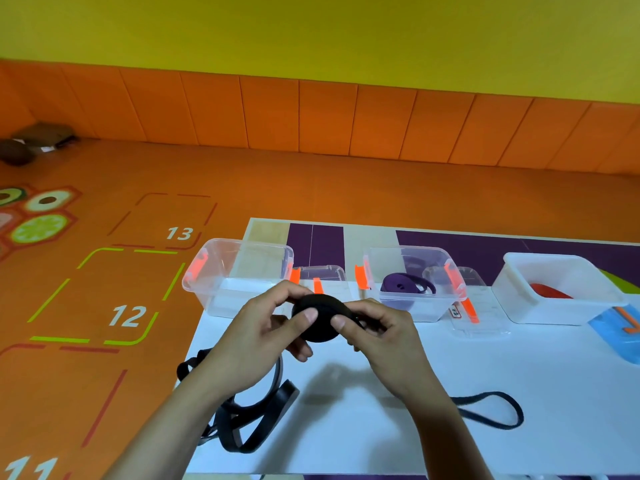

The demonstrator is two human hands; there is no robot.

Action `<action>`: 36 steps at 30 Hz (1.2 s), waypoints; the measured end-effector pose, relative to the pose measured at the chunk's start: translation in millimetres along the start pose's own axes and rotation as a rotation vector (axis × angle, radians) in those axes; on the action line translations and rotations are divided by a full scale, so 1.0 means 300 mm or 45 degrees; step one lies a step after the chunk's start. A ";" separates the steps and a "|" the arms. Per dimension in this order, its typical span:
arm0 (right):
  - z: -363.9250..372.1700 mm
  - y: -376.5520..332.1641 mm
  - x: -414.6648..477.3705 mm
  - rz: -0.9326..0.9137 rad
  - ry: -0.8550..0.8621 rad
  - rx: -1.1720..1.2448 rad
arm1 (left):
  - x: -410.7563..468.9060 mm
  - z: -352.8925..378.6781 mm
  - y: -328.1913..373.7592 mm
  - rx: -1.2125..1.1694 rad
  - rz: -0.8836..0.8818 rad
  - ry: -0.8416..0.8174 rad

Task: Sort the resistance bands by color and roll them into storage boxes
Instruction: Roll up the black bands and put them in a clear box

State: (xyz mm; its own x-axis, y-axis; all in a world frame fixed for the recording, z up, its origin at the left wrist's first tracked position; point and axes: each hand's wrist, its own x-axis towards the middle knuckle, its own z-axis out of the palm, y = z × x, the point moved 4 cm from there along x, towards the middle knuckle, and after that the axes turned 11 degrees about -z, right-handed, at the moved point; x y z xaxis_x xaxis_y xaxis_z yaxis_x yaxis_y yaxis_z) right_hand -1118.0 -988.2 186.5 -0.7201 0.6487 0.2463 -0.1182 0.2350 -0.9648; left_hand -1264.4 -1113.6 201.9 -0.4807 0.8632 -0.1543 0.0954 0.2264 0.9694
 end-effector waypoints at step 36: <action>0.028 0.006 0.021 0.027 -0.176 0.037 | 0.010 -0.067 0.032 0.225 0.025 0.054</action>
State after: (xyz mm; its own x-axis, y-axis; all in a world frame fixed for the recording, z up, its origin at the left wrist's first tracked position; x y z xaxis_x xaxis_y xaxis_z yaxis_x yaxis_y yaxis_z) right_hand -1128.5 -989.7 185.4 -0.8098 0.5469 0.2124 -0.1203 0.1996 -0.9725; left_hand -1282.4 -1117.8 214.5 -0.5132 0.8493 -0.1236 0.2549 0.2883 0.9230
